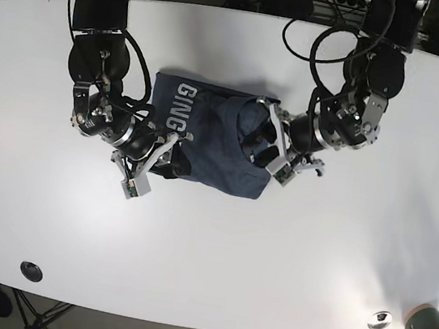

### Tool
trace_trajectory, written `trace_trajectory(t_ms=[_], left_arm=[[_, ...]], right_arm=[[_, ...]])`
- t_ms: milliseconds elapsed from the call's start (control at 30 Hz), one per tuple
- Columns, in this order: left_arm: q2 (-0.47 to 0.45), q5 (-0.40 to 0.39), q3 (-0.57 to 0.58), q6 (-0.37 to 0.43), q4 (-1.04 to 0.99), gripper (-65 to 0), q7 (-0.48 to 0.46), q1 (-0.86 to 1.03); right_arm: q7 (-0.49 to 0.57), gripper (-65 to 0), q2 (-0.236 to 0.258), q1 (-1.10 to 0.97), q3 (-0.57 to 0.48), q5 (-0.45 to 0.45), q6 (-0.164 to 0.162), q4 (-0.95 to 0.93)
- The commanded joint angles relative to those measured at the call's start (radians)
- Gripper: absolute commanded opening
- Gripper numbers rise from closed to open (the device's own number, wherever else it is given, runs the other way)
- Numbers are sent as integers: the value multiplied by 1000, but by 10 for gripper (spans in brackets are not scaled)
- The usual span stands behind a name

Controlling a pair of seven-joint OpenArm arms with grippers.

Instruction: Fold the T-shirt properly

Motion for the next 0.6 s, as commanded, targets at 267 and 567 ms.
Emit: trace_trajectory(t_ms=[267, 567], left_arm=[[-2, -15, -7, -3, -142, -433, -30, 25], [-22, -13, 3, -3, -335, -433, -129, -38]], right_arm=[[205, -499, 65, 44, -1, 17, 25, -236], [345, -501, 79, 70, -1, 17, 128, -423]])
